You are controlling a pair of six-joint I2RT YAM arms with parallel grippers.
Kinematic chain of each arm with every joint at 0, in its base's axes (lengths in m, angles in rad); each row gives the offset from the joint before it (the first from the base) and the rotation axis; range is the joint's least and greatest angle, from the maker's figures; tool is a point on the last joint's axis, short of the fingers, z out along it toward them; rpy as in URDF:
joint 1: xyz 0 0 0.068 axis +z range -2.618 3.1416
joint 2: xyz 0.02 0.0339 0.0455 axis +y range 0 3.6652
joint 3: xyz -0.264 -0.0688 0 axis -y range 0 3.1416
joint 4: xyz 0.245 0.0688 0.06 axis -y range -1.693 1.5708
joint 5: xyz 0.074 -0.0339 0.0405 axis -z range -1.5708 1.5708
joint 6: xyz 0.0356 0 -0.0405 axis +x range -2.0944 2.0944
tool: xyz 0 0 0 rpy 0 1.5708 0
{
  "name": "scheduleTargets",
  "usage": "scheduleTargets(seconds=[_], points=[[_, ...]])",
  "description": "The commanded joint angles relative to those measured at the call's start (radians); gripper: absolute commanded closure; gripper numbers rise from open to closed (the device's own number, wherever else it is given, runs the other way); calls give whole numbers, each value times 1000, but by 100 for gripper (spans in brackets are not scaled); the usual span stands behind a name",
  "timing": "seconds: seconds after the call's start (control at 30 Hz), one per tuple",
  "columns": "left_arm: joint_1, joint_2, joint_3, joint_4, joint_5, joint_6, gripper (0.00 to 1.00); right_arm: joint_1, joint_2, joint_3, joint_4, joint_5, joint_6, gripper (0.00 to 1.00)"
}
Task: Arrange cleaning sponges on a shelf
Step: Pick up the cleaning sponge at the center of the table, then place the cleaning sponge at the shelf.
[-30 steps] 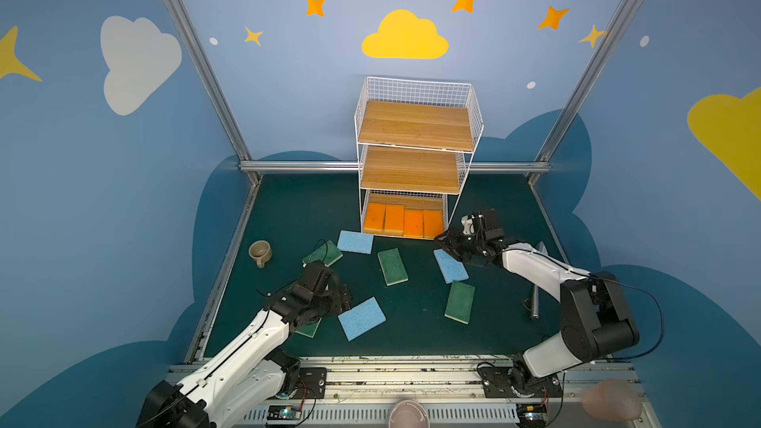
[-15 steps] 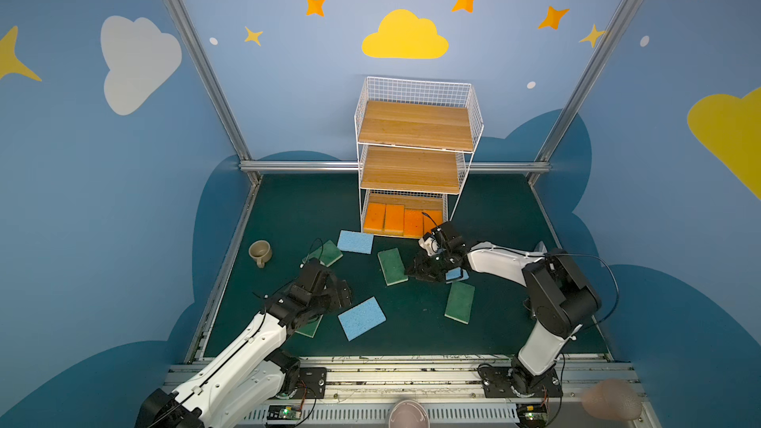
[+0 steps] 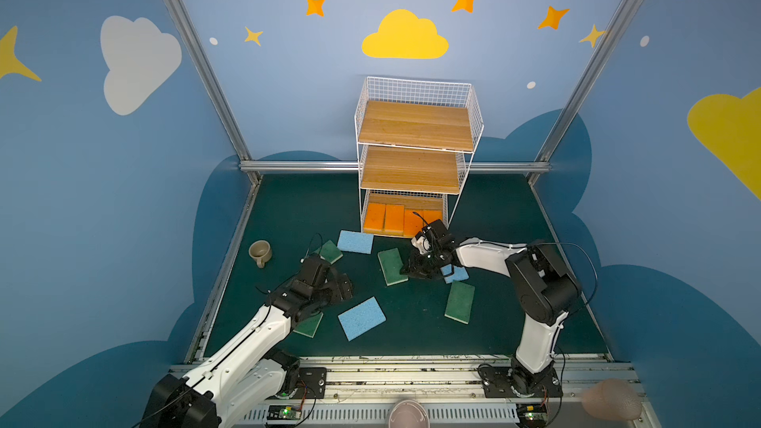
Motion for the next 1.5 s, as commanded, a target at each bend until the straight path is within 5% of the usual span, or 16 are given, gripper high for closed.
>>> scheduleTargets(seconds=[0.0,0.23,0.33,0.8,1.47], points=[[15,-6,7,22,21,13,0,12,33,21,-11,17,4,70],[18,-67,19,-11,28,5,0,22,-20,-6,1,31,17,96],[18,-96,47,-48,26,8,0,28,-90,-20,-7,33,29,100],[21,-182,53,-81,33,13,0,29,-368,101,-58,97,114,100],[21,-148,91,-39,36,31,0,-15,-206,396,174,214,119,100]])
